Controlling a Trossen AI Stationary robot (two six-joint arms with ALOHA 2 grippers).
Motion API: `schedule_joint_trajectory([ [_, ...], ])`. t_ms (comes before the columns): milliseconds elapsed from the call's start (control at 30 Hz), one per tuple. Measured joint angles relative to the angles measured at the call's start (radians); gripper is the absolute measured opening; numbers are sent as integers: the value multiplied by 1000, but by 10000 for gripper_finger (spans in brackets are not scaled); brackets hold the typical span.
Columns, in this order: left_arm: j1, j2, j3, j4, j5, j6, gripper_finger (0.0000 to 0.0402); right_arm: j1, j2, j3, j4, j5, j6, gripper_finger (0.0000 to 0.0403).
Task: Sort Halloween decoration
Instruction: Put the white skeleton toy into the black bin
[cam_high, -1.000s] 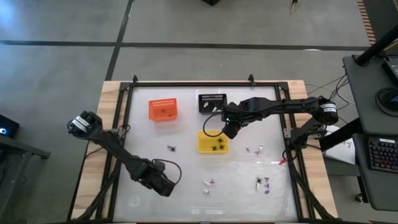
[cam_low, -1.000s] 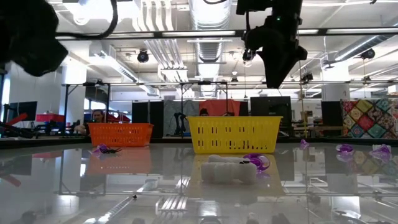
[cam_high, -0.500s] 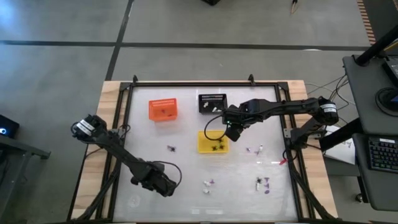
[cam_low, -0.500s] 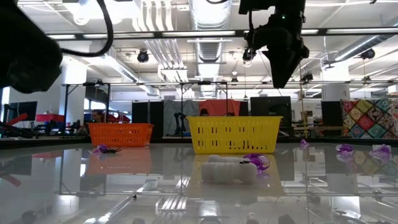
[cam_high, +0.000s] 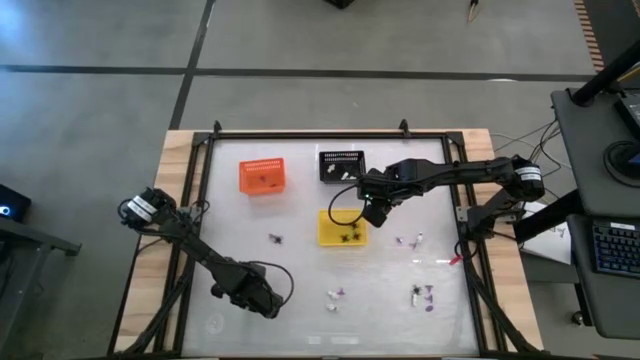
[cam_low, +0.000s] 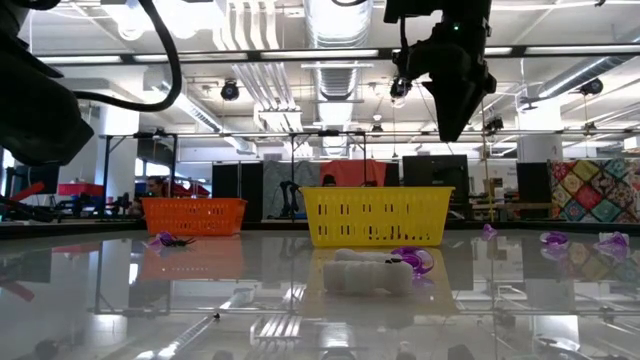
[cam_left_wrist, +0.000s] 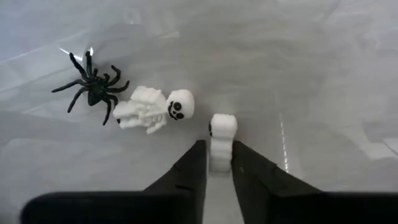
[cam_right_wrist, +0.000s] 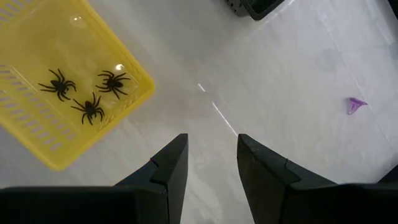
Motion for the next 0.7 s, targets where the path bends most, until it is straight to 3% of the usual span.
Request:
schedule_joint_trajectory([
  [133,0,-1,0,8,0,59,8,0,0,0,0,0,0,128],
  [400,6,-51,-1,48,17,224,5,0,0,0,-3,0,1,128],
  [700,98,-165,-1,38,-136,352,3,0,0,0,-3,1,-14,128],
])
